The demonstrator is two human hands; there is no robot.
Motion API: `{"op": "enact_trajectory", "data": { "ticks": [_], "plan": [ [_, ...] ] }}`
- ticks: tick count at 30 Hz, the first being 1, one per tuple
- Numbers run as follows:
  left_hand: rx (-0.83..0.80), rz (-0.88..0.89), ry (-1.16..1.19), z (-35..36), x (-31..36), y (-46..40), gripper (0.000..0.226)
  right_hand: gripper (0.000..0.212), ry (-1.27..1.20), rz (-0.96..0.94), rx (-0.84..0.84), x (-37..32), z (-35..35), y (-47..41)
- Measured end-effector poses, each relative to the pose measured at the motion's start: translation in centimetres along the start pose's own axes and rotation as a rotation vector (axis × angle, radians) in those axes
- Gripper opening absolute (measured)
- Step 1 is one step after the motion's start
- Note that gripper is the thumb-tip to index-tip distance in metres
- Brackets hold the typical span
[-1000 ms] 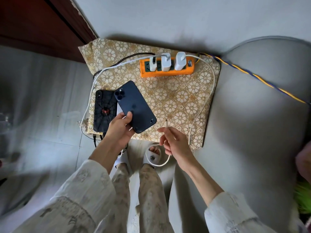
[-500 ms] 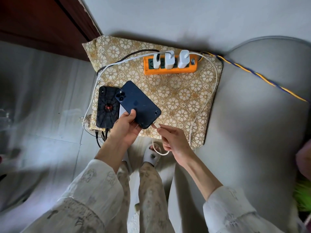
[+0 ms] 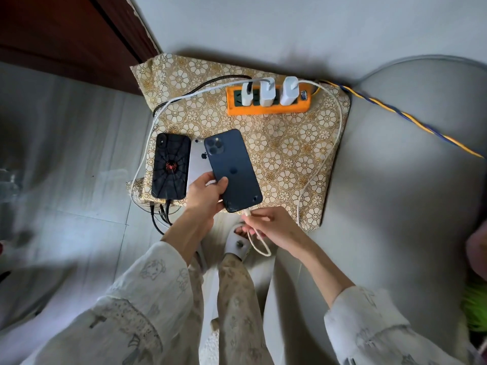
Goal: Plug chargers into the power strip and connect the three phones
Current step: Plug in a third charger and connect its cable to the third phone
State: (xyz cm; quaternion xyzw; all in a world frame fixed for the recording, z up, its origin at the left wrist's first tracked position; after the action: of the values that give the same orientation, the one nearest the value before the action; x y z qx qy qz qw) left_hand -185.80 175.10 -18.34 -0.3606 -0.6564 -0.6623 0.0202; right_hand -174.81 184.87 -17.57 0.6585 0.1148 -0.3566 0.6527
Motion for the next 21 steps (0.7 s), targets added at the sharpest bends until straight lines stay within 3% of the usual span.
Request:
{"op": "enact_trajectory", "data": {
  "ticks": [4,10,12,16,18,21],
  "plan": [
    [-0.061,0.006,-0.149,0.4,-0.1,-0.8,0.019,0.030,-0.235,0.005,0.083,-0.5,-2.3,-1.4],
    [-0.085,0.096,-0.373,1.3,-0.3,-1.6,0.027,0.014,-0.411,0.064,0.242,-0.1,-3.0,-3.9],
    [-0.031,0.204,-0.586,0.4,0.6,-1.9,0.028,0.021,-0.419,0.089,0.258,0.4,-2.8,-4.7],
    [0.243,0.525,-1.099,-2.7,2.9,-1.9,0.040,0.020,-0.322,0.082,0.361,0.8,-3.5,-6.1],
    [0.322,0.559,-1.290,-4.3,2.5,-2.2,0.053,0.015,-0.281,0.076,0.396,0.4,-3.4,-6.7],
    [0.250,0.506,-1.520,-5.6,0.1,-3.2,0.073,0.023,-0.217,0.100,0.448,-0.1,-3.3,-7.5]
  ]
}}
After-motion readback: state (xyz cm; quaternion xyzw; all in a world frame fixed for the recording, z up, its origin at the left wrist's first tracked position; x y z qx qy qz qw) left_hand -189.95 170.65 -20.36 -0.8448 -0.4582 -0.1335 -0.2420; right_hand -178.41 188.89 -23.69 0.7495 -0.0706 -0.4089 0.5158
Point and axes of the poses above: each hand's wrist, its own y-axis away from the middle knuckle, its own z-axis out of the palm, x = y × z, the point moved 10 cm from there along -y, towards the middle knuckle, and after that the axes turned 12 degrees about -y, right-handed, at the moved point
